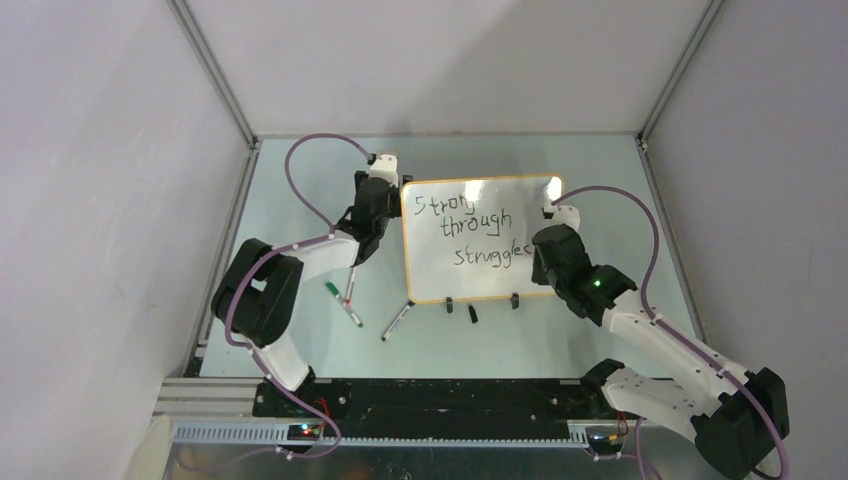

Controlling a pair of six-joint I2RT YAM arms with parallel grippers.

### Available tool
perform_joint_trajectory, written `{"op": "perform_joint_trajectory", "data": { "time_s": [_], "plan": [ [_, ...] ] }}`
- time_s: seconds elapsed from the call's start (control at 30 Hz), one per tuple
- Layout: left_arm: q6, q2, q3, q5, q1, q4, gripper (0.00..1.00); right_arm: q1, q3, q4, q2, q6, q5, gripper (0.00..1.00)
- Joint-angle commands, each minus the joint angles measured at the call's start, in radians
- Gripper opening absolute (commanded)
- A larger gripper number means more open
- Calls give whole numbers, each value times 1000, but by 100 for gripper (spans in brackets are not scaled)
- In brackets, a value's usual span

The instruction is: Write a sentence on the whiteboard

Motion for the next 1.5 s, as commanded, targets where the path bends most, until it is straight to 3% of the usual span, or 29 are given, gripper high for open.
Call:
{"op": "perform_joint_trajectory", "data": {
  "time_s": [0.0,0.73,0.93,1.17,1.47],
  "plan": [
    [0,-24,-8,9,-4,46,82,-2,6,-19,-12,19,31,0],
    [1,-23,-9,8,-4,47,82,23,-6,40,3,-1,-65,0],
    [-9,-23,-8,-8,-4,43,83,60,-33,91,-134,-23,-83,0],
    [-73,-91,-99,-105,18,105,90,65,-166,227,-294,-61,-130,0],
    [-152,-279,-99,-257,147,-214,99,124,-277,366,-348,-70,-141,0]
  ]
}}
